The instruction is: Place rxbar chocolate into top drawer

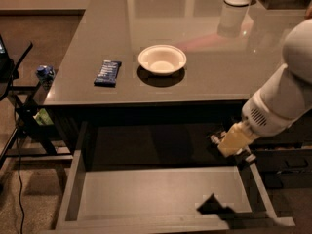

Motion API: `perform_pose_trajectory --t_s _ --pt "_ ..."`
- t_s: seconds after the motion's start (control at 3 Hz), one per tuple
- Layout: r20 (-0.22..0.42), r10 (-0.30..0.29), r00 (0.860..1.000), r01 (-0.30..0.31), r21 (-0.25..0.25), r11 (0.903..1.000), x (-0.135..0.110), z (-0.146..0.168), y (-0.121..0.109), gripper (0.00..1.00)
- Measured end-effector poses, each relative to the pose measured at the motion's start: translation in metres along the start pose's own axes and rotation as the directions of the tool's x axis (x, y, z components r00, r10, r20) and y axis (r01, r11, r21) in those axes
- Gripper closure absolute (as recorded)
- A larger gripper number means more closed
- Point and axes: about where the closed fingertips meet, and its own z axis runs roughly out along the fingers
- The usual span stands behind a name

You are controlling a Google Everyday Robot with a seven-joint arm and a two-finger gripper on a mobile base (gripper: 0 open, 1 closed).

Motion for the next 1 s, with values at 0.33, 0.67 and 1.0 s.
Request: perform_pose_trajectory --t_s 0.33,0.67,1.0 --pt "-0.011 -0.026 1.000 0.025 -0.060 0.9979 0.005 0.023 0.032 1.00" --pt "-0.015 -0.027 1.000 0.026 -0.065 0.9975 0.006 0.025 0.035 1.00" --pt "-0.037 -0.023 0.999 0.020 -0.082 0.9965 0.010 0.038 0.039 1.00"
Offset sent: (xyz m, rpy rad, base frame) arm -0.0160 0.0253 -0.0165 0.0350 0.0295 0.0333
